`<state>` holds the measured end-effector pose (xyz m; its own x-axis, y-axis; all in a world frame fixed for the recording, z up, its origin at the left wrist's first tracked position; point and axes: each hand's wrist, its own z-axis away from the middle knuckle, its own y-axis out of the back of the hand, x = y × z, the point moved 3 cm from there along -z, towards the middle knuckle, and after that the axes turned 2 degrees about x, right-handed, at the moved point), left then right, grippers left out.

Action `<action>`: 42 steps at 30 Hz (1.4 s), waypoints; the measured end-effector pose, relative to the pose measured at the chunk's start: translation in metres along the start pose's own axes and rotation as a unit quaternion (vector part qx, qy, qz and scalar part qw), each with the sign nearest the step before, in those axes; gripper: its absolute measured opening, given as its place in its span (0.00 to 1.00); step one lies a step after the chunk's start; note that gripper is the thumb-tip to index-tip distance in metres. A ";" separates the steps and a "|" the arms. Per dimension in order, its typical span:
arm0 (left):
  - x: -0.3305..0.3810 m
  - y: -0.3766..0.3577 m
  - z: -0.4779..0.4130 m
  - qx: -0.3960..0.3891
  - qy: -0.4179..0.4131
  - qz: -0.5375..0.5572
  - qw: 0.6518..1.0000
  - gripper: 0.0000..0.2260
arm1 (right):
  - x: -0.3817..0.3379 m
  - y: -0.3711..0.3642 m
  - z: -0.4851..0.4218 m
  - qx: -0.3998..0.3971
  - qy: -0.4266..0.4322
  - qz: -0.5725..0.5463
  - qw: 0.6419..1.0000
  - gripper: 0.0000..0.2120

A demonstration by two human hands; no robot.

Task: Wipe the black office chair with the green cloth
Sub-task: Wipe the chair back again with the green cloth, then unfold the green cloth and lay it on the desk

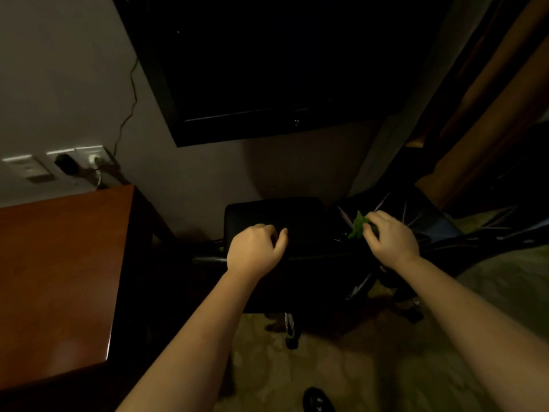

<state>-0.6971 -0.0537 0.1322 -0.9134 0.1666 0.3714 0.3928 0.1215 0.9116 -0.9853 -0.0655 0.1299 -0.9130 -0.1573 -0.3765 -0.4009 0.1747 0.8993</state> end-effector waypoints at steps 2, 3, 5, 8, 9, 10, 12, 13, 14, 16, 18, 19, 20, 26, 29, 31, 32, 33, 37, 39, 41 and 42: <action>0.004 -0.005 -0.002 -0.016 0.015 0.004 1.000 0.20 | 0.010 0.000 -0.004 -0.029 -0.012 -0.006 0.999 0.09; 0.005 -0.008 -0.001 -0.024 0.025 0.007 0.999 0.19 | 0.014 -0.001 -0.005 -0.053 -0.021 -0.007 0.998 0.09; 0.006 -0.013 0.001 -0.046 0.039 0.010 0.998 0.19 | 0.020 -0.003 -0.009 -0.094 -0.045 -0.015 0.994 0.12; 0.009 -0.019 0.004 -0.131 0.065 0.015 0.989 0.17 | 0.026 -0.003 -0.010 -0.102 -0.088 -0.051 0.990 0.17; 0.011 -0.019 0.004 -0.155 0.077 0.019 0.985 0.16 | 0.027 -0.002 -0.011 -0.100 -0.089 -0.061 0.989 0.17; 0.013 -0.019 0.003 -0.170 0.088 0.023 0.981 0.15 | 0.026 -0.001 -0.011 -0.099 -0.078 -0.066 0.990 0.17; 0.020 -0.016 0.000 -0.173 0.094 0.039 0.980 0.14 | 0.022 0.004 -0.016 -0.092 -0.044 -0.071 0.992 0.15; 0.025 -0.015 -0.003 -0.167 0.088 0.054 0.981 0.15 | 0.019 0.008 -0.019 -0.081 -0.030 -0.075 0.993 0.14; 0.033 -0.013 -0.006 -0.157 0.077 0.070 0.982 0.16 | 0.016 0.012 -0.023 -0.063 -0.019 -0.083 0.994 0.13; 0.049 -0.006 -0.012 -0.120 0.047 0.095 0.987 0.17 | 0.008 0.021 -0.030 -0.020 0.002 -0.106 0.994 0.10; 0.063 0.002 -0.020 -0.081 0.024 0.121 0.989 0.16 | -0.002 0.030 -0.036 0.005 0.025 -0.124 0.992 0.09; 0.070 0.007 -0.025 -0.065 0.014 0.136 0.988 0.16 | -0.008 0.034 -0.039 0.014 0.038 -0.130 0.991 0.08; 0.076 0.011 -0.028 -0.052 0.003 0.150 0.987 0.16 | -0.015 0.040 -0.041 0.022 0.053 -0.133 0.989 0.08; 0.099 0.037 -0.042 0.016 -0.047 0.176 0.983 0.27 | -0.060 0.066 -0.055 0.043 0.147 -0.178 0.972 0.09; 0.100 0.058 -0.040 0.026 -0.054 0.220 0.974 0.37 | -0.084 0.075 -0.062 0.009 0.188 -0.185 0.964 0.10; 0.099 0.077 -0.038 0.061 -0.072 0.202 0.975 0.37 | -0.102 0.080 -0.065 0.005 0.236 -0.171 0.957 0.12; 0.097 0.087 -0.037 0.093 -0.085 0.171 0.977 0.33 | -0.111 0.083 -0.066 0.008 0.256 -0.166 0.952 0.13; 0.095 0.097 -0.035 0.129 -0.097 0.136 0.977 0.28 | -0.119 0.086 -0.067 0.013 0.272 -0.164 0.948 0.13; 0.079 0.140 -0.023 0.214 -0.081 0.027 0.973 0.07 | -0.152 0.092 -0.071 0.031 0.318 -0.183 0.930 0.06; 0.068 0.158 -0.015 0.223 -0.058 0.004 0.973 0.05 | -0.168 0.089 -0.074 0.022 0.334 -0.190 0.923 0.05; 0.058 0.174 -0.006 0.228 -0.038 -0.025 0.973 0.05 | -0.184 0.080 -0.075 -0.008 0.350 -0.193 0.917 0.04; 0.053 0.181 -0.002 0.236 -0.031 -0.039 0.971 0.06 | -0.191 0.074 -0.075 -0.029 0.359 -0.195 0.912 0.03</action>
<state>-0.6741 -0.0250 0.3173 -0.9396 0.1952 0.2810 0.3419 0.5679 0.7487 -0.8346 -0.0950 0.2847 -0.4086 -0.7963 -0.4461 -0.6609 -0.0790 0.7463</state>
